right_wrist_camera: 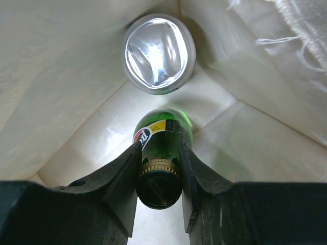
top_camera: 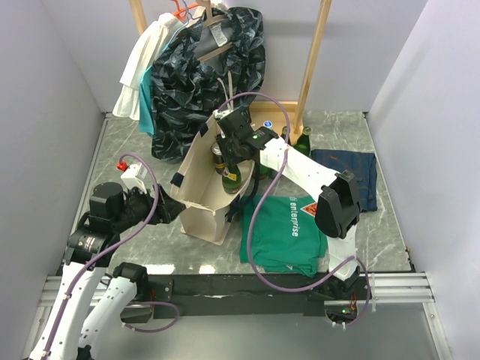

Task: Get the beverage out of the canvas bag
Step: Take out the drink from the canvas bag.

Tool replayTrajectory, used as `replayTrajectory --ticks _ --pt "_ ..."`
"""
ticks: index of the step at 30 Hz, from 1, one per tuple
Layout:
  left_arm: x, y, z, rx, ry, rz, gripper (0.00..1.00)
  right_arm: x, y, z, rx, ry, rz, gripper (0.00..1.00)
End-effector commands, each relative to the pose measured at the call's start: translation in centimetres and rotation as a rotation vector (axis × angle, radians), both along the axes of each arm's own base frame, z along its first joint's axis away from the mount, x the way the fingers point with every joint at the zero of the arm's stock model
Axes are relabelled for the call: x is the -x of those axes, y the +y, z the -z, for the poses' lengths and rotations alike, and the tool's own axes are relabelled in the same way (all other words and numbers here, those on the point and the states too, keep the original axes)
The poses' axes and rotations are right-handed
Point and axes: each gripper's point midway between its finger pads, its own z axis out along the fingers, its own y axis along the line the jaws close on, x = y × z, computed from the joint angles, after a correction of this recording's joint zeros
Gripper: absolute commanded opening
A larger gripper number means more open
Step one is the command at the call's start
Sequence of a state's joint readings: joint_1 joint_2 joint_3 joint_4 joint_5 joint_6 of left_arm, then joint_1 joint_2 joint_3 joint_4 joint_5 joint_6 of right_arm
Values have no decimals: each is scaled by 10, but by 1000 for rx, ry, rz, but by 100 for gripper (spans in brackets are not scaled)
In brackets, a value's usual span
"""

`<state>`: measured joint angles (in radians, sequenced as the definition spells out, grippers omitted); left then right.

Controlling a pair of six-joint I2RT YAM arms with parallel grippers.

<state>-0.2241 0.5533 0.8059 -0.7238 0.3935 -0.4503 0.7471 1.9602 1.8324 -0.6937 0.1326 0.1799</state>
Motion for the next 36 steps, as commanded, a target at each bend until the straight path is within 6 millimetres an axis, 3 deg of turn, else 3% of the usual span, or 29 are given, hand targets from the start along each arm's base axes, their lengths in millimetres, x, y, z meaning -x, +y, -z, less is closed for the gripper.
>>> replayTrajectory --ticks 1,13,18,36 --pt "-2 2 0 -3 -8 -16 77 -3 9 -93 -167 -168 -39 0" --pt "-2 2 -2 -4 -12 -19 77 4 11 -94 -148 -154 -79 0" --pt "-2 2 -2 -3 -12 -17 76 2 4 -100 -123 -181 -50 0" --pt "-2 2 -2 -1 -11 -15 76 12 8 -121 -138 -229 -91 0"
